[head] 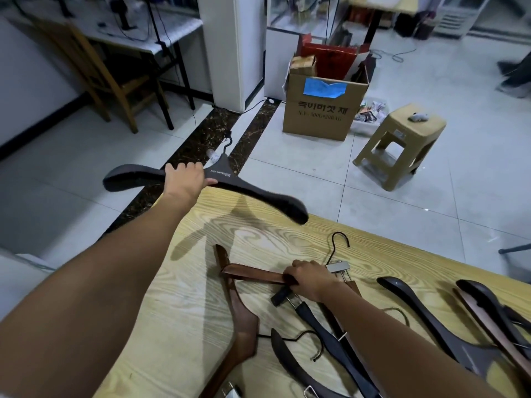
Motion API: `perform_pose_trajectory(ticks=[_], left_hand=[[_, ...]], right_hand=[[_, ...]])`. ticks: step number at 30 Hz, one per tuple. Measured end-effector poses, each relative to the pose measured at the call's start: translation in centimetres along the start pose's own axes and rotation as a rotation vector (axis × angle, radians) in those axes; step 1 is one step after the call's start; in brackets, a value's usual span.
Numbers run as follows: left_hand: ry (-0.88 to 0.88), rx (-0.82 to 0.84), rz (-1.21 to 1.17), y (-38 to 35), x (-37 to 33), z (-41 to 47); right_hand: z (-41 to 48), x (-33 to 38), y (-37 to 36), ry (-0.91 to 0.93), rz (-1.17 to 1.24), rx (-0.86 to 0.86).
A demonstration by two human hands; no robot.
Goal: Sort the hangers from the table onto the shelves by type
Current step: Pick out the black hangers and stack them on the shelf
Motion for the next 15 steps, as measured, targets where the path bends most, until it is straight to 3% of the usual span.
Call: perform_pose_trajectory(ticks=[6, 15], left_hand=[[0.067, -0.008, -0.226, 2.8, -2.3, -1.8], [-0.050, 0.002, -0.264, 5.2, -9.8, -6.6]], right_hand=[[-2.3, 0.1, 0.8, -0.029, -0.006, -0.028], [-10.1, -4.7, 1.0, -0.258, -0.024, -0.188]])
Point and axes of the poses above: each hand's wrist, its own z-axis towards the middle knuckle, its own y-axis out of the back of the hand, x = y × z, the point moved 7 cm from there along z, towards the middle knuckle, and after that the axes turned 1 degree about -y, right-handed, at the moved point
